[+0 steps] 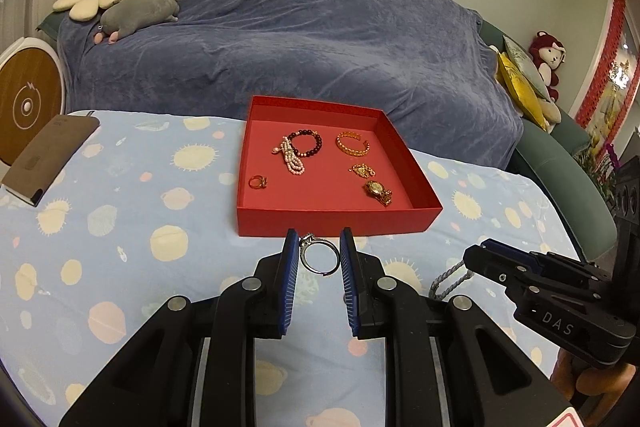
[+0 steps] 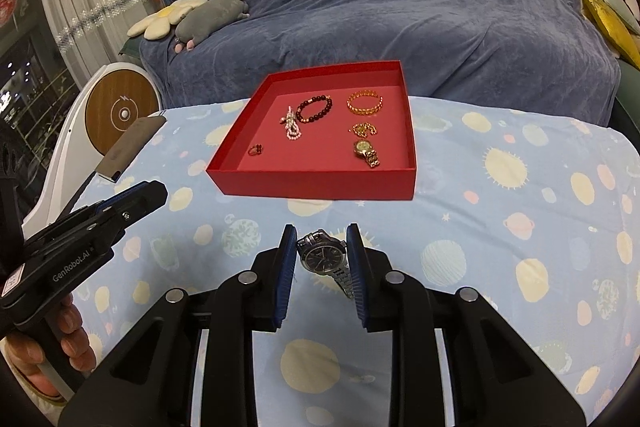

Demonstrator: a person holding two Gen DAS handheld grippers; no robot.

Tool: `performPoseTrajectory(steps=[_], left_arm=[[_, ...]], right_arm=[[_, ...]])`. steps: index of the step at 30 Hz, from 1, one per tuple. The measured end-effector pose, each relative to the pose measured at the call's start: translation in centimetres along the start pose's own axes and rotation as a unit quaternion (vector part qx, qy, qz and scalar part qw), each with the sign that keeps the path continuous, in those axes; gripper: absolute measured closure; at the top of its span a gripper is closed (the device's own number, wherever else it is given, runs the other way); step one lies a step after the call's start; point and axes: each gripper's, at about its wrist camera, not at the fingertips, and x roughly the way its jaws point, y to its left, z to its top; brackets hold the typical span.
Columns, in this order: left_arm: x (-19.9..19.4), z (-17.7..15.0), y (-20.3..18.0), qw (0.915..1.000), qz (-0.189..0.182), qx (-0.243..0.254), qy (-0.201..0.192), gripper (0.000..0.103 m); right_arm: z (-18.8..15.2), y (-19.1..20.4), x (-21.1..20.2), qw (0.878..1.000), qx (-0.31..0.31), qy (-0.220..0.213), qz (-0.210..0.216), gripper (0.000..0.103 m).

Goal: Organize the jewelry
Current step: 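Carry the silver ring and silver watch into the red box and open both grippers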

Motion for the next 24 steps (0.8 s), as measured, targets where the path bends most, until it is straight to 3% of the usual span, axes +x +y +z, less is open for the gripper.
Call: performPoseTrajectory(steps=[6,12,24], left_arm=[[3.1,3.9,0.2,0.9996,0.005,0.027,-0.006,0.085],[8.1,6.6,0.1,0.9991,0.002,0.041,0.003,0.085],[16.5,6.6,1.9,0.9980,0.018,0.028,0.054,0.082]], right_arm=[[4.3,-0.6,1.4,1.000,-0.001,-0.017,0.000,0.078],[8.2,-1.3,5.9,1.000,0.012,-0.011,0.003,0.078],[8.9,-1.7,16.1,0.999,0.018,0.040,0.006,0.078]])
